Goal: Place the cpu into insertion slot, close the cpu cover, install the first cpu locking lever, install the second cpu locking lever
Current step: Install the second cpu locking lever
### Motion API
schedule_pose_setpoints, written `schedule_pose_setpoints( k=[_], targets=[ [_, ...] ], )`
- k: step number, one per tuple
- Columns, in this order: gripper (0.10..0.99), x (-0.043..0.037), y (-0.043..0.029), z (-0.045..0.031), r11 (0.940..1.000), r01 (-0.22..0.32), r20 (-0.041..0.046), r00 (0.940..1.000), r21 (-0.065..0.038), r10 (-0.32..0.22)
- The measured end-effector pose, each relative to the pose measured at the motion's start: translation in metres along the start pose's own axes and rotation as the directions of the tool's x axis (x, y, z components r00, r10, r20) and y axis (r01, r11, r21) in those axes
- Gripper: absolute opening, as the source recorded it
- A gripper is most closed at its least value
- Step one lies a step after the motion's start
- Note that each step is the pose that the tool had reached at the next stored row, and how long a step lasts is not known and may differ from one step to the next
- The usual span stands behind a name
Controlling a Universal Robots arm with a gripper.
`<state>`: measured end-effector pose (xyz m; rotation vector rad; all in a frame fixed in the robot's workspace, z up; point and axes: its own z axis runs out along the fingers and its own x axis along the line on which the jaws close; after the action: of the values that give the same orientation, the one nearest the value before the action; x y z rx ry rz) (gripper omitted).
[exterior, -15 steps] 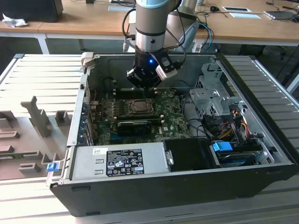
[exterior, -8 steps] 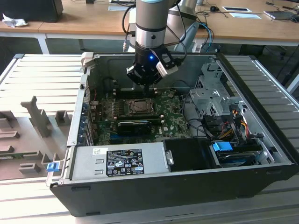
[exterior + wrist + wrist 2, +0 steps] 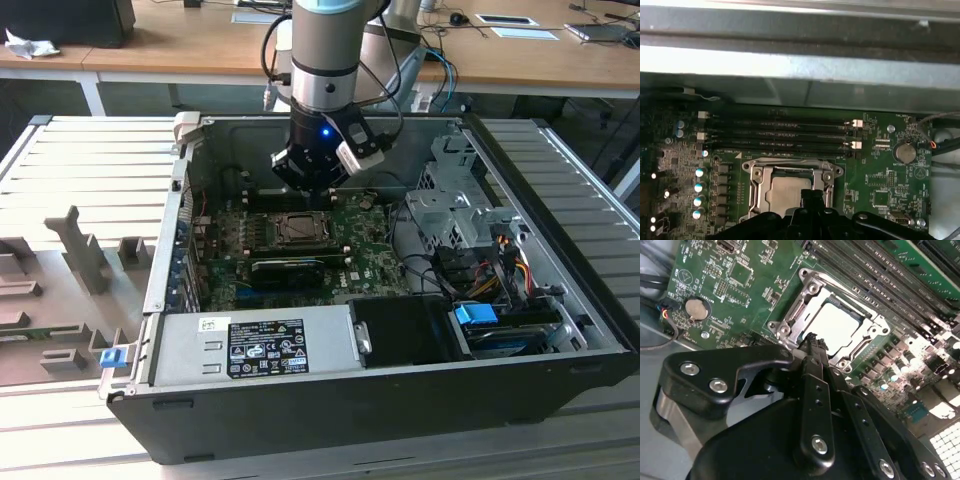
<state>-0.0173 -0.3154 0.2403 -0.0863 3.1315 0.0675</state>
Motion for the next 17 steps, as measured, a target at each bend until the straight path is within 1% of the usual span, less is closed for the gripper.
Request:
schedule_pose_setpoints(
  k=[4,5,9,10,13,14,15,16,17],
  targets=[
    [0.106,0.0,-0.0013,-0.0087,1.0,0.0,-0.0001,1.0,0.0,0.0],
    [0.106,0.0003,-0.0041,-0.0091,1.0,0.0,0.0001,1.0,0.0,0.0],
    [0.106,0.0013,-0.019,-0.0098,1.0,0.0,-0.0001,1.0,0.0,0.0],
    [0.106,0.0017,-0.0245,-0.01,1.0,0.0,0.0,1.0,0.0,0.0],
    [0.106,0.0027,-0.0371,-0.0104,1.0,0.0,-0.0001,1.0,0.0,0.0],
    [0.106,0.0031,-0.0445,-0.0105,1.0,0.0,-0.0012,1.0,0.0,0.0],
    [0.106,0.0034,-0.0497,-0.0098,1.0,0.0,-0.0096,1.0,-0.001,0.0],
    [0.106,0.0036,-0.0521,-0.0089,1.0,-0.001,-0.0135,0.9999,-0.002,0.001],
    [0.106,0.0036,-0.0532,-0.0084,1.0,0.0,-0.0147,0.9999,-0.004,0.0]
  ],
)
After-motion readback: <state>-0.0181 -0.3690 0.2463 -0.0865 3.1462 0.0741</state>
